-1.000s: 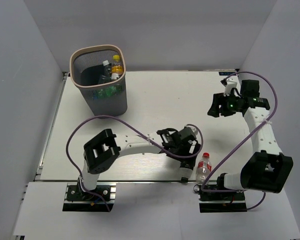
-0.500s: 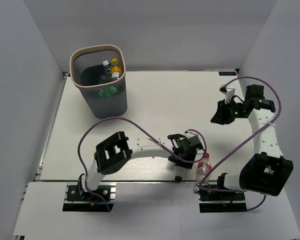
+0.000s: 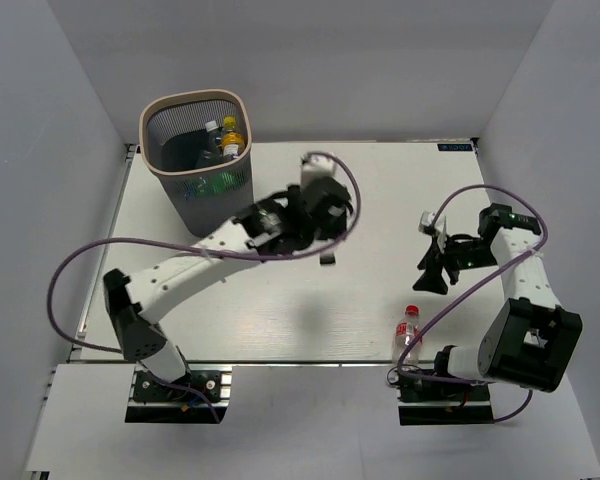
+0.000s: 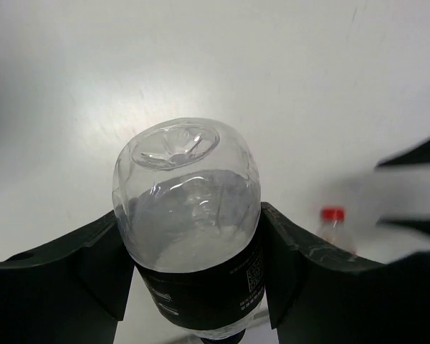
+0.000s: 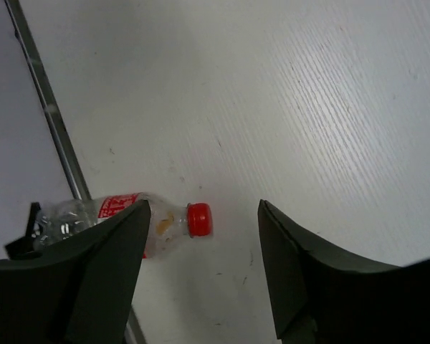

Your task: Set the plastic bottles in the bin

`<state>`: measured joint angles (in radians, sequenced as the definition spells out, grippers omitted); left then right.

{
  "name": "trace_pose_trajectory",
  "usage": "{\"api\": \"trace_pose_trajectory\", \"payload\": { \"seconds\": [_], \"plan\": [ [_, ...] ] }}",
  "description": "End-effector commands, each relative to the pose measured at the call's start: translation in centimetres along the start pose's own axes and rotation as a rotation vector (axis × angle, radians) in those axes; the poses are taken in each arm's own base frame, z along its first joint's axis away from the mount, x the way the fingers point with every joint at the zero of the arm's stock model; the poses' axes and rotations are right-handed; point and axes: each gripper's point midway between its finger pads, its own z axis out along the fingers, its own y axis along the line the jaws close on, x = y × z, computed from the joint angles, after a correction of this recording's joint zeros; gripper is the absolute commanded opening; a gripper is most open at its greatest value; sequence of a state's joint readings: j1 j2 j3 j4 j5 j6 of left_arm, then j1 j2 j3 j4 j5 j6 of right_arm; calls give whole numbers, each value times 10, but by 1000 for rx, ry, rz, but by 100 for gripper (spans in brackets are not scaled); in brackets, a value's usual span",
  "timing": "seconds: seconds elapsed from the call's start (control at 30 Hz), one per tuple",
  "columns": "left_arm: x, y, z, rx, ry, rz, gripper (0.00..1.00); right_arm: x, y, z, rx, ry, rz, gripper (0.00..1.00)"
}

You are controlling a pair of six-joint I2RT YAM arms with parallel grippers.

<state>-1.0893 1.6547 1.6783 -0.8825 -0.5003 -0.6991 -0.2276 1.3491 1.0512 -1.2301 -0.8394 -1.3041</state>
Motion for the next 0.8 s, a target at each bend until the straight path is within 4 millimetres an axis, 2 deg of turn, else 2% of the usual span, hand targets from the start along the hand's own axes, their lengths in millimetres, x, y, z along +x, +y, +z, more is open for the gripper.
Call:
{"api": "trace_pose_trajectory", "payload": {
  "seconds": [0.0, 0.03, 0.07, 0.17, 0.23, 0.27, 0.33, 0.43, 0.47, 0.5, 0.53, 0.63, 0.67, 0.7, 0.73, 0.77],
  "plan": [
    [-84, 40, -42, -78, -220, -29, 35, -1, 20, 2, -45, -28, -329, 69],
    [-100, 47, -46, -101, -262, -29, 36, 5, 22, 8, -67, -21, -415, 69],
    [-127, 58, -56, -116, -324, -72, 38, 8, 25, 8, -69, -4, -440, 70],
    [-169, 87, -68, -196, -423, -124, 38, 13, 31, 14, -99, 3, -464, 70],
    [-188, 106, -74, -247, -477, -164, 38, 12, 35, 16, -114, 3, -475, 70],
    [-200, 126, -77, -297, -507, -190, 40, 11, 35, 17, -110, 3, -490, 70],
    [-216, 153, -82, -348, -554, -232, 41, 13, 40, 18, -118, 6, -495, 70],
    [-228, 181, -84, -411, -589, -270, 44, 19, 45, 22, -138, 15, -508, 70],
    [-231, 198, -75, -444, -579, -281, 45, 22, 47, 23, -149, 16, -510, 70],
    [-236, 208, -79, -459, -592, -297, 45, 24, 49, 25, -158, 20, -513, 70],
    [-239, 222, -74, -485, -588, -309, 45, 26, 51, 27, -171, 21, -510, 70],
    [-253, 234, -69, -485, -608, -345, 45, 28, 54, 29, -180, 22, -513, 70],
    [-259, 243, -73, -484, -622, -360, 45, 28, 55, 29, -183, 25, -513, 70],
    [-257, 249, -62, -506, -603, -357, 47, 29, 56, 30, -187, 27, -509, 70],
    [-259, 252, -59, -495, -594, -358, 50, 29, 55, 30, -184, 28, -511, 70],
    [-260, 263, -58, -510, -592, -379, 61, 30, 56, 29, -182, 29, -514, 72]
  ]
}}
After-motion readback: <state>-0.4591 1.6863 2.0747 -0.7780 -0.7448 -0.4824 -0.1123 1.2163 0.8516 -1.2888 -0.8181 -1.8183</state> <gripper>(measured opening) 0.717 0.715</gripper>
